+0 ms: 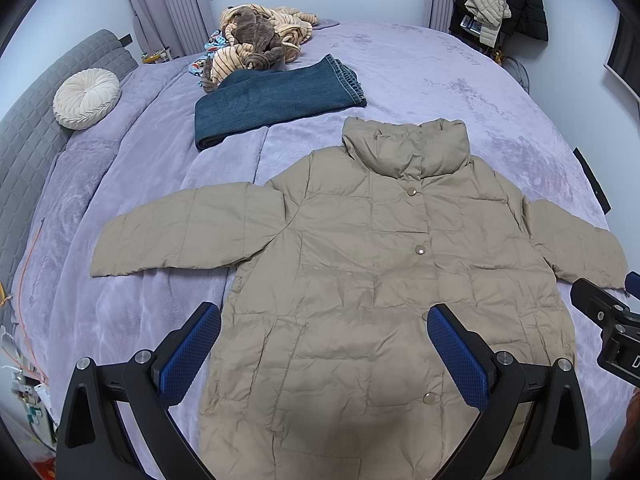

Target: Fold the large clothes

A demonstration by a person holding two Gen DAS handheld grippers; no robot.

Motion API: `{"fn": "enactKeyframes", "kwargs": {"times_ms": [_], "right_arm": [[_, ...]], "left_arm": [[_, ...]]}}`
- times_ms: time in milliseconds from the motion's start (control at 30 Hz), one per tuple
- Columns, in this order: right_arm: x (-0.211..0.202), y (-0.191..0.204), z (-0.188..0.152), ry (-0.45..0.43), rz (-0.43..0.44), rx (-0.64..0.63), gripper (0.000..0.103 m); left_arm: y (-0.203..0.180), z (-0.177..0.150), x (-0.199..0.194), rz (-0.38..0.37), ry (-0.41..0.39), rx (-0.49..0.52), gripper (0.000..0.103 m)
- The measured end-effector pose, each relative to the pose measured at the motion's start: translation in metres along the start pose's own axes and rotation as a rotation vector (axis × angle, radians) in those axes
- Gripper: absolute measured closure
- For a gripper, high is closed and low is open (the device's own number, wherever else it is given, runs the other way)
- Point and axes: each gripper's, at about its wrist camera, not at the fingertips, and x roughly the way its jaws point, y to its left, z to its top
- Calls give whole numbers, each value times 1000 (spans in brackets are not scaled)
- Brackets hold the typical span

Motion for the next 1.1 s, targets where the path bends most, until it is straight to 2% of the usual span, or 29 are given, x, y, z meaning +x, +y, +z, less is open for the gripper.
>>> {"fn": "enactKeyframes", "kwargs": {"times_ms": [1100], "right_arm": [[1, 1, 0, 0, -1, -1, 0]], "left_arm": [[0, 0, 0, -5, -6, -4, 0]]}}
